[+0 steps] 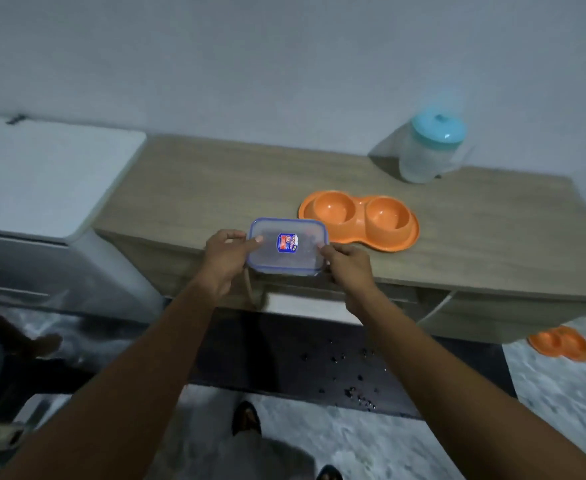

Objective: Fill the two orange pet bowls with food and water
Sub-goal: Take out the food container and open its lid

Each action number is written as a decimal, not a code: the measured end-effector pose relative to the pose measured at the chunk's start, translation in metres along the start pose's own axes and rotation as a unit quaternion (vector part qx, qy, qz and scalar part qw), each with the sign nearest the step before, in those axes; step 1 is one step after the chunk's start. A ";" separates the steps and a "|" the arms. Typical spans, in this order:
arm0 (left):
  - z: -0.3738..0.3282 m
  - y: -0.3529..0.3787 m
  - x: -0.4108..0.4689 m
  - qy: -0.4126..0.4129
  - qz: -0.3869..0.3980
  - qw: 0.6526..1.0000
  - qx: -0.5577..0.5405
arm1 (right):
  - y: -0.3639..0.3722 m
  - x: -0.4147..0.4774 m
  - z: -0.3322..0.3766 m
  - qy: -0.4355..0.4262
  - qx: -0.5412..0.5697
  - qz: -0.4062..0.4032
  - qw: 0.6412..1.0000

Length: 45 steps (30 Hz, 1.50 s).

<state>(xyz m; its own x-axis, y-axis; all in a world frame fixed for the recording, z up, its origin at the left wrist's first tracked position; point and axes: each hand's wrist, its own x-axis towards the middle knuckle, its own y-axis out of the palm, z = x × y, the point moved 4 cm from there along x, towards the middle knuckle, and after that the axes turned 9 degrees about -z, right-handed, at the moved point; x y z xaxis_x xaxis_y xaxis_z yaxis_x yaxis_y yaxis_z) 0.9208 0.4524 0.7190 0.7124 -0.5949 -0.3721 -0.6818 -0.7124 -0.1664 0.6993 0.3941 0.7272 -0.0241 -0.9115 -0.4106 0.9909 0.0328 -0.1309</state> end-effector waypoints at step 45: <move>-0.108 0.119 0.271 -0.159 0.379 0.881 0.233 | 0.185 0.124 0.020 0.105 0.197 -0.108 0.969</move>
<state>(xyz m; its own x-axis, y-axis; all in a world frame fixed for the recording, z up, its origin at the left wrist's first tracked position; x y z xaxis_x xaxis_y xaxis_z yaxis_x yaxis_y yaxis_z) 1.0511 0.1662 0.6972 -0.0097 -0.6468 -0.7626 -0.9889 0.1191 -0.0885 0.8824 0.2793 0.6702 -0.2212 -0.7756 -0.5912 0.9330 -0.3449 0.1033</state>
